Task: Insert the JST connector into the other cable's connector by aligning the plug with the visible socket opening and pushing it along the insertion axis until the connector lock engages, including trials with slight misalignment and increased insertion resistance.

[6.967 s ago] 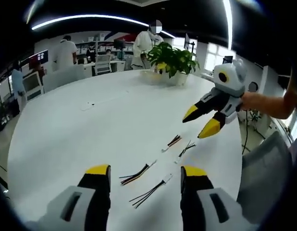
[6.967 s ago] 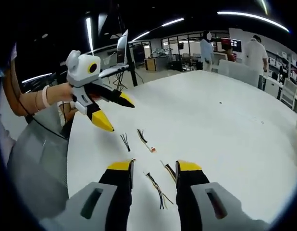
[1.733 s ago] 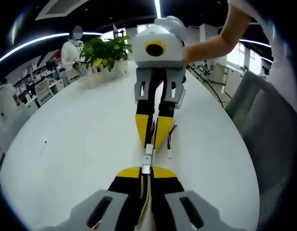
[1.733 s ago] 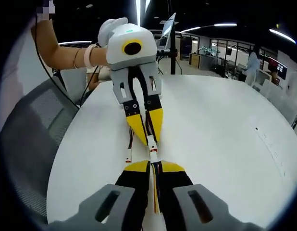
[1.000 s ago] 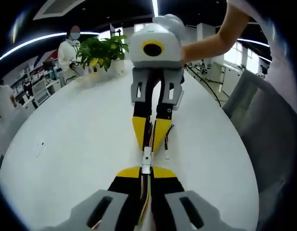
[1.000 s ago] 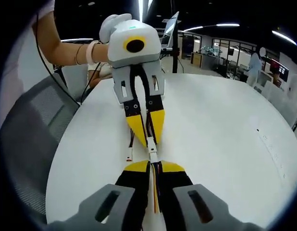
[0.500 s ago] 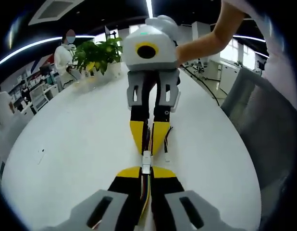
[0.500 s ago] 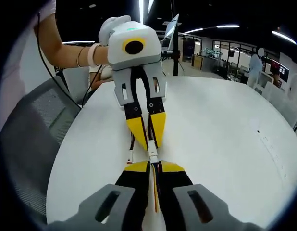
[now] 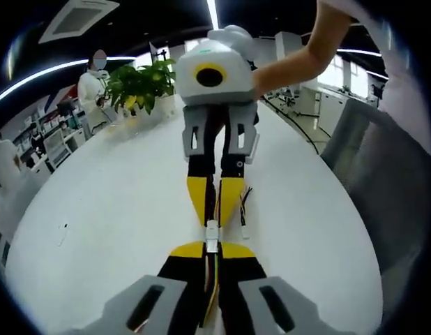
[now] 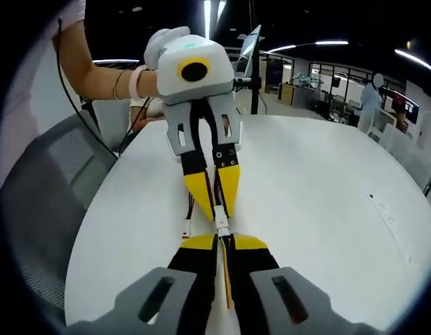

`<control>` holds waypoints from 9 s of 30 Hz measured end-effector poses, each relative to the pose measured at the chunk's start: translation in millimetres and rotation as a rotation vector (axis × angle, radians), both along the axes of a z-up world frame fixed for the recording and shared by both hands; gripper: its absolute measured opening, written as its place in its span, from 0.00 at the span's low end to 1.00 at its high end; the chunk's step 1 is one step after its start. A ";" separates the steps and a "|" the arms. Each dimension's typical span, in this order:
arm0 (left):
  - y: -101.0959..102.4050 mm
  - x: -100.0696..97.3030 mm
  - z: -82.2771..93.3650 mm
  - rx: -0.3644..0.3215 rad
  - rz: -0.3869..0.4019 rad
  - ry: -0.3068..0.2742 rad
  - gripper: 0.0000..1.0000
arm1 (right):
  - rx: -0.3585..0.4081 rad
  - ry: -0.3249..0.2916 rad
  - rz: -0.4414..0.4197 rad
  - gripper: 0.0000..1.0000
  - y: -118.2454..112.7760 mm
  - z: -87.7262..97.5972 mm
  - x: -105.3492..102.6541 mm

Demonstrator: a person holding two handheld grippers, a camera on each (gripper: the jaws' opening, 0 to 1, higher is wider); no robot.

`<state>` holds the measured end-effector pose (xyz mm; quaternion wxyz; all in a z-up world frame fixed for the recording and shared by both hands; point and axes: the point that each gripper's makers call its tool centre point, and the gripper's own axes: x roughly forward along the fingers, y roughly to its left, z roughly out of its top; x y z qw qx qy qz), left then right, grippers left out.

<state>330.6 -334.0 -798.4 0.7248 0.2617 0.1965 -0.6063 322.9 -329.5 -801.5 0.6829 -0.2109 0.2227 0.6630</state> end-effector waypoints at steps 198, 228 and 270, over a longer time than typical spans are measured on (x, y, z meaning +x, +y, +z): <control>7.8 -34.7 -33.7 0.008 0.082 0.018 0.00 | 0.000 0.086 -0.126 0.03 -8.3 -35.8 -27.4; 3.9 -32.0 -32.4 0.035 0.057 -0.023 0.00 | 0.020 0.112 -0.143 0.02 -1.3 -33.6 -25.4; 4.9 -10.3 -44.6 0.090 0.038 -0.027 0.00 | 0.031 0.076 -0.183 0.03 4.7 -41.5 -11.3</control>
